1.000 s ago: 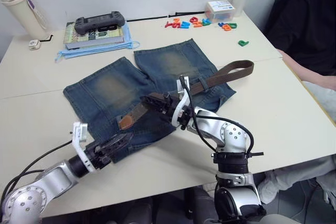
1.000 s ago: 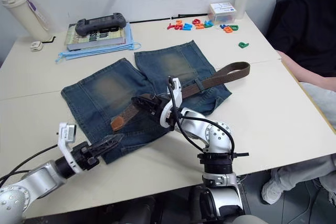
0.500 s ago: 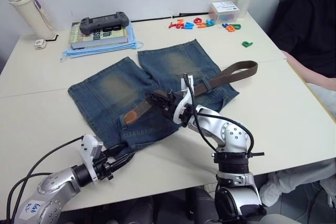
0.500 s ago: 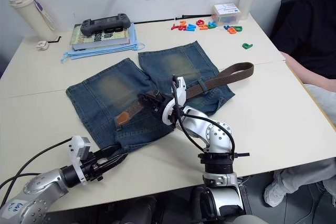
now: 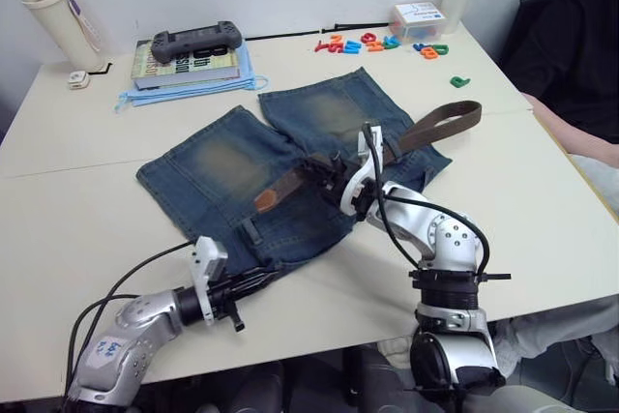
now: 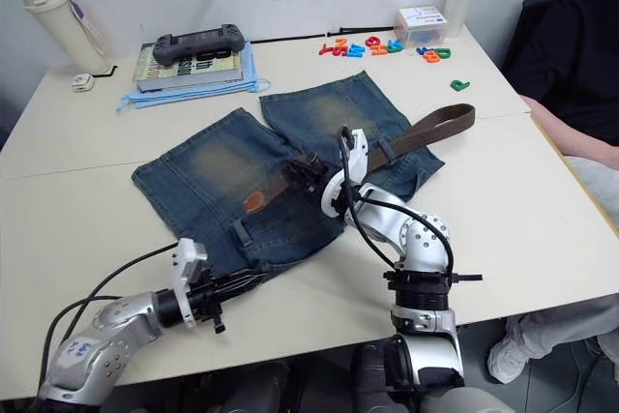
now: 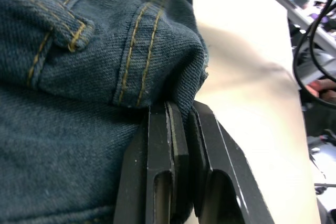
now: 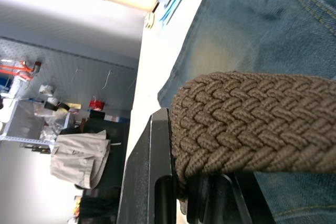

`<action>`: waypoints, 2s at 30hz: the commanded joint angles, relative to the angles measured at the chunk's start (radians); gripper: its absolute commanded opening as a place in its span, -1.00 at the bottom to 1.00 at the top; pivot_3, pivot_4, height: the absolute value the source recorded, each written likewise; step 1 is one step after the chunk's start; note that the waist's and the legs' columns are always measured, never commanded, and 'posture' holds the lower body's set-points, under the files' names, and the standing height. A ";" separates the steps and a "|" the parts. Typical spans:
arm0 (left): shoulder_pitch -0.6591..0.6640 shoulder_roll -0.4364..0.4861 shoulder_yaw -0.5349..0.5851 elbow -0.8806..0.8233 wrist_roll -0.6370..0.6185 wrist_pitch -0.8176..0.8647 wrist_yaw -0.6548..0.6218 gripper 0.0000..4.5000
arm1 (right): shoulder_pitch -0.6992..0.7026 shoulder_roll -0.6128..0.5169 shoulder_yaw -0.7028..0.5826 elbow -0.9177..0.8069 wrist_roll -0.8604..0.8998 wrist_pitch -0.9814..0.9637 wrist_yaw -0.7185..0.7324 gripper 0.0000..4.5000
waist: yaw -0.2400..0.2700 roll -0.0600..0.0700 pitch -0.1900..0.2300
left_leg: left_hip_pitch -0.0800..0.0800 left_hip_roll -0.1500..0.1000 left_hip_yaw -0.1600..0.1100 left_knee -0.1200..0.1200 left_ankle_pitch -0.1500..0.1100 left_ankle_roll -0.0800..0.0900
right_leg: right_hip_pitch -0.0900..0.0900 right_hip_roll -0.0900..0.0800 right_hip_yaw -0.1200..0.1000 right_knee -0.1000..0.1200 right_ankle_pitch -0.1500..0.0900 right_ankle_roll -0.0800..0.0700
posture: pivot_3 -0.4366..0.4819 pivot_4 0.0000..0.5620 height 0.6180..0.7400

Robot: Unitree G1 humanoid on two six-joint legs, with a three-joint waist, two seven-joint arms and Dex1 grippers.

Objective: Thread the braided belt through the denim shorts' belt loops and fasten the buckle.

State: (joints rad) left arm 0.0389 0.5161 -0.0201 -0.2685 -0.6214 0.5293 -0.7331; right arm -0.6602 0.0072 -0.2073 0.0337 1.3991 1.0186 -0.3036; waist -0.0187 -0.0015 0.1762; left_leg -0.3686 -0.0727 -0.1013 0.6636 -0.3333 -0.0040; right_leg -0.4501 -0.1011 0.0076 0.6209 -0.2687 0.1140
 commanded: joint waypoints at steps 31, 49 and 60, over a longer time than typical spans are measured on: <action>0.288 0.155 0.493 -0.323 -0.265 0.181 0.046 0.36 | 0.021 0.008 0.037 0.094 -0.100 0.007 0.146 -1.00 | -0.009 0.001 0.000 | 0.000 0.003 0.001 0.000 0.000 -0.001 | -0.001 0.002 0.001 -0.001 0.000 -0.001 | -0.05 -0.47 0.55; 0.261 0.147 0.470 -0.307 -0.261 0.188 0.077 0.36 | -0.001 0.093 0.034 0.132 -0.227 0.025 0.226 -1.00 | -0.012 0.001 0.000 | 0.000 0.004 0.001 -0.001 -0.001 -0.002 | -0.002 0.003 0.001 -0.001 -0.001 -0.001 | -0.05 -0.47 0.55; 0.240 0.142 0.450 -0.298 -0.265 0.192 0.086 0.36 | -0.019 0.018 0.042 0.080 -0.285 0.058 0.269 -1.00 | -0.011 0.001 0.000 | 0.000 0.004 0.001 -0.001 -0.001 -0.002 | -0.002 0.003 0.001 -0.001 -0.001 -0.001 | -0.05 -0.47 0.55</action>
State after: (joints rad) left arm 0.2840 0.6628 0.4222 -0.5671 -0.8652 0.7215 -0.6464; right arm -0.6637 0.0281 -0.1776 0.1654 1.1272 1.0721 -0.0536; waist -0.0295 -0.0008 0.1766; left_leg -0.3691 -0.0688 -0.1000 0.6631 -0.3339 -0.0057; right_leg -0.4517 -0.0982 0.0087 0.6201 -0.2692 0.1130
